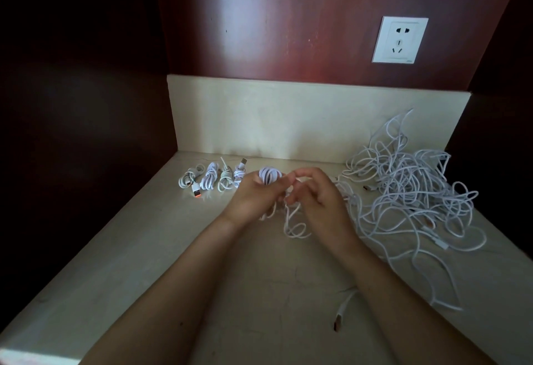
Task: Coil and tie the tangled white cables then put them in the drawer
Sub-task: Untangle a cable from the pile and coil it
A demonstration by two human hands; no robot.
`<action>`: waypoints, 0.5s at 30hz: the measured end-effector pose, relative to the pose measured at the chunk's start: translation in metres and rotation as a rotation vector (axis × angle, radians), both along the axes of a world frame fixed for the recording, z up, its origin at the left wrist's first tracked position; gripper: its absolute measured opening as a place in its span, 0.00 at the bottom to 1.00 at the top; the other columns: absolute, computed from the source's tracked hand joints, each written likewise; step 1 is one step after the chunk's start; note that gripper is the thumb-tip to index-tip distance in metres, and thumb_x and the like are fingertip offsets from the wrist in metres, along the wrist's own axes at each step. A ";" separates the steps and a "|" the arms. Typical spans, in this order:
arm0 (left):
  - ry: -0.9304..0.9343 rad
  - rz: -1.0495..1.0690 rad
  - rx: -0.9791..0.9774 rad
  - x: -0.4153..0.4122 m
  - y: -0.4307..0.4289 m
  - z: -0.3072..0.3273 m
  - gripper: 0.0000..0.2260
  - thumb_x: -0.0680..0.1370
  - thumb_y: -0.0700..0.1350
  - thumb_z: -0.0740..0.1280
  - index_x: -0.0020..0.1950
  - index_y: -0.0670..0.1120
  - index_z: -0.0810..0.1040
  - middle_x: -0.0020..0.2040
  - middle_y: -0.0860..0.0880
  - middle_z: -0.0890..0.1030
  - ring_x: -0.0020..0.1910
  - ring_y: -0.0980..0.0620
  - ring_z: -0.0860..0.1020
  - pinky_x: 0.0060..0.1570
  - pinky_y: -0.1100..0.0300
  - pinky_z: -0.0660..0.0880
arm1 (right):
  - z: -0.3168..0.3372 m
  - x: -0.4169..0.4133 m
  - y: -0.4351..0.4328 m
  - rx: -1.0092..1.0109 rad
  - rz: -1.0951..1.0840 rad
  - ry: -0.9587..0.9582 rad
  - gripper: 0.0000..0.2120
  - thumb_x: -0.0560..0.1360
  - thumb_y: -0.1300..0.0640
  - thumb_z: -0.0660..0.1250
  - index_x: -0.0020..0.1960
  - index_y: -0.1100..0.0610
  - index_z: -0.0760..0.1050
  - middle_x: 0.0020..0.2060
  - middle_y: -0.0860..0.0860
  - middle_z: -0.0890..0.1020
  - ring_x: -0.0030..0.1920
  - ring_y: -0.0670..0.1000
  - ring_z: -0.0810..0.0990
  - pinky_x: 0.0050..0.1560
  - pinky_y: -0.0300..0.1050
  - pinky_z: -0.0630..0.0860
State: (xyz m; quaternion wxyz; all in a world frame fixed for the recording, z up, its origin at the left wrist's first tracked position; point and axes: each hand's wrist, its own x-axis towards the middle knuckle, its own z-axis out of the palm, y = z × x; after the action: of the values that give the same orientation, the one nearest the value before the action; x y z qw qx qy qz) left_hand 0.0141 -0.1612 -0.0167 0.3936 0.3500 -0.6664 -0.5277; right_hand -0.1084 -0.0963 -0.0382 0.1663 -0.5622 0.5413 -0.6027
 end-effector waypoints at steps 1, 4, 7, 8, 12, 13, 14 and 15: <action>0.042 -0.019 0.088 0.001 -0.002 0.001 0.15 0.79 0.50 0.68 0.37 0.42 0.79 0.28 0.48 0.77 0.22 0.54 0.68 0.25 0.64 0.65 | 0.000 -0.002 -0.001 -0.013 0.018 -0.016 0.13 0.80 0.67 0.61 0.53 0.50 0.74 0.33 0.47 0.82 0.38 0.49 0.82 0.43 0.42 0.78; 0.324 -0.073 0.424 0.004 -0.008 0.009 0.12 0.82 0.50 0.62 0.52 0.44 0.82 0.41 0.50 0.84 0.23 0.59 0.71 0.25 0.67 0.69 | 0.004 -0.006 -0.002 -0.077 0.053 -0.082 0.13 0.80 0.70 0.58 0.55 0.56 0.74 0.29 0.49 0.80 0.34 0.48 0.81 0.42 0.38 0.76; 0.543 -0.075 0.585 0.009 -0.019 0.011 0.14 0.84 0.49 0.56 0.46 0.46 0.77 0.35 0.52 0.83 0.19 0.60 0.65 0.21 0.70 0.66 | 0.008 -0.005 0.000 -0.084 0.151 -0.173 0.11 0.81 0.71 0.56 0.56 0.62 0.74 0.29 0.54 0.78 0.28 0.48 0.79 0.35 0.37 0.75; 0.600 -0.070 0.609 0.011 -0.022 0.010 0.14 0.84 0.50 0.55 0.43 0.46 0.74 0.30 0.52 0.79 0.19 0.59 0.64 0.21 0.70 0.65 | 0.008 -0.004 0.001 -0.063 0.165 -0.188 0.11 0.81 0.70 0.57 0.55 0.60 0.75 0.28 0.53 0.77 0.26 0.48 0.77 0.31 0.38 0.74; 0.742 0.041 0.591 0.018 -0.034 0.009 0.17 0.85 0.51 0.53 0.38 0.47 0.67 0.22 0.53 0.65 0.18 0.58 0.62 0.21 0.69 0.62 | 0.000 -0.009 -0.002 0.067 0.035 0.079 0.10 0.79 0.63 0.64 0.48 0.49 0.78 0.25 0.43 0.75 0.24 0.41 0.71 0.29 0.35 0.68; 0.743 0.092 0.549 0.020 -0.036 0.008 0.17 0.85 0.51 0.53 0.38 0.47 0.66 0.21 0.53 0.64 0.18 0.57 0.62 0.21 0.69 0.63 | -0.003 -0.011 -0.002 0.109 0.009 0.204 0.08 0.79 0.61 0.66 0.48 0.48 0.79 0.27 0.40 0.78 0.28 0.39 0.75 0.33 0.33 0.69; 0.730 0.148 0.500 0.021 -0.038 0.008 0.17 0.85 0.50 0.53 0.38 0.47 0.66 0.21 0.53 0.63 0.18 0.57 0.62 0.21 0.69 0.63 | -0.005 -0.013 -0.001 0.149 0.009 0.304 0.06 0.78 0.58 0.67 0.48 0.48 0.81 0.31 0.38 0.80 0.33 0.38 0.78 0.38 0.34 0.71; 0.714 0.201 0.452 0.023 -0.040 0.007 0.17 0.85 0.49 0.53 0.38 0.47 0.66 0.20 0.53 0.62 0.18 0.57 0.62 0.21 0.69 0.63 | -0.006 -0.015 0.000 0.178 0.030 0.384 0.06 0.78 0.55 0.67 0.49 0.48 0.82 0.36 0.39 0.83 0.38 0.38 0.80 0.42 0.36 0.74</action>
State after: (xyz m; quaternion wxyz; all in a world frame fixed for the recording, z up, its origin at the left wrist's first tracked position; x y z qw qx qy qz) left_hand 0.0371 -0.2017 -0.0101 0.5624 0.2860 -0.3187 -0.7073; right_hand -0.1236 -0.0959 -0.0445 0.1179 -0.6577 0.6059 -0.4318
